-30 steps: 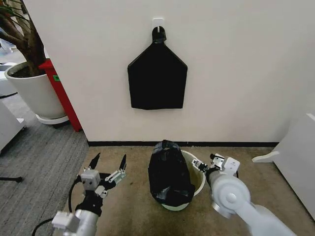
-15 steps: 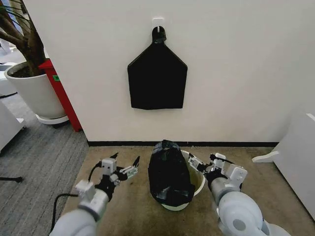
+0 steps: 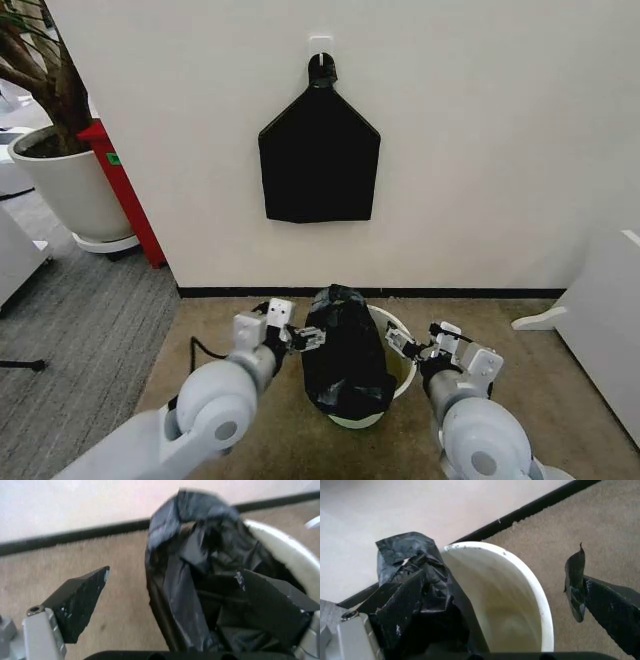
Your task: Place the garbage bag over the trash bin.
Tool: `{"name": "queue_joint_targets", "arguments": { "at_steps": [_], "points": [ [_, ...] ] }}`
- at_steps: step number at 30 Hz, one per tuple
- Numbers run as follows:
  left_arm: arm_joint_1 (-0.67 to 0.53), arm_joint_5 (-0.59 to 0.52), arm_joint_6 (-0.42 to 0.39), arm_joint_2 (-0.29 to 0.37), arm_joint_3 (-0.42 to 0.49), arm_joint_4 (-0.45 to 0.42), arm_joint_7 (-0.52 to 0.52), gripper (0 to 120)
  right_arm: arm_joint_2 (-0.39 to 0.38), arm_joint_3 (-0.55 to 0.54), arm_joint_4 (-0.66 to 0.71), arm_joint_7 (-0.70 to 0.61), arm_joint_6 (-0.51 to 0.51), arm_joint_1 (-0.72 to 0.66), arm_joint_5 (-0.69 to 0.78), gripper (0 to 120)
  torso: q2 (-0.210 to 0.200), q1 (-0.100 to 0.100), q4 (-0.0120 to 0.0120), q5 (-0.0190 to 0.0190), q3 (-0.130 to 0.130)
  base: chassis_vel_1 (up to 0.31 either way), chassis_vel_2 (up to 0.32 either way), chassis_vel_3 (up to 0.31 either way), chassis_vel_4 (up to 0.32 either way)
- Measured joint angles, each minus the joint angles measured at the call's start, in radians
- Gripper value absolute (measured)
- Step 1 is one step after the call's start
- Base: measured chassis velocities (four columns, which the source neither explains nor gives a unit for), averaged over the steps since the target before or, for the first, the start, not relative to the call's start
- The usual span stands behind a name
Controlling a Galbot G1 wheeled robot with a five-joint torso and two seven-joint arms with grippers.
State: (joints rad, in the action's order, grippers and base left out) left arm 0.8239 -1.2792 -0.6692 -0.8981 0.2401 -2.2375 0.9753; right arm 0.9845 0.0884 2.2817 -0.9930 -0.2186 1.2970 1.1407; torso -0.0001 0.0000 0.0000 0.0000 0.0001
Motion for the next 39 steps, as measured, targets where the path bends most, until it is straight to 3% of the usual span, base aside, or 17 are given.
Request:
{"name": "queue_joint_targets", "arguments": {
  "at_steps": [3,9,20,34,39],
  "points": [
    [-0.062,-0.065,-0.007,-0.035,0.069,0.060,0.097,100,0.014,0.004,-0.010,-0.005,0.003,-0.002,0.000,100,0.000,0.000,0.0000,0.0000,0.000,0.000,0.000,0.000,0.000],
    [-0.100,-0.102,-0.001,-0.082,0.134,0.133,0.165,100,0.014,0.025,-0.007,-0.007,0.006,-0.004,-0.003,100,0.000,0.000,0.0000,0.0002,0.000,0.000,0.000,0.000,0.000],
    [-0.101,-0.100,0.010,-0.113,0.158,0.178,0.182,100,0.009,0.039,0.000,-0.010,0.006,-0.001,-0.003,100,0.000,0.000,0.0000,0.0001,0.000,0.000,0.000,0.000,0.000],
    [-0.056,-0.031,0.029,-0.199,0.172,0.260,0.180,100,0.008,0.054,0.004,-0.018,0.009,0.025,-0.005,100,0.000,0.000,0.0000,0.0000,0.000,0.000,0.000,0.000,0.000],
    [-0.051,-0.024,0.036,-0.212,0.170,0.278,0.174,94,0.007,0.057,0.004,-0.019,0.009,0.028,-0.004,100,0.000,0.000,0.0000,0.0000,0.000,0.000,0.000,0.000,0.000]
  ]
}}
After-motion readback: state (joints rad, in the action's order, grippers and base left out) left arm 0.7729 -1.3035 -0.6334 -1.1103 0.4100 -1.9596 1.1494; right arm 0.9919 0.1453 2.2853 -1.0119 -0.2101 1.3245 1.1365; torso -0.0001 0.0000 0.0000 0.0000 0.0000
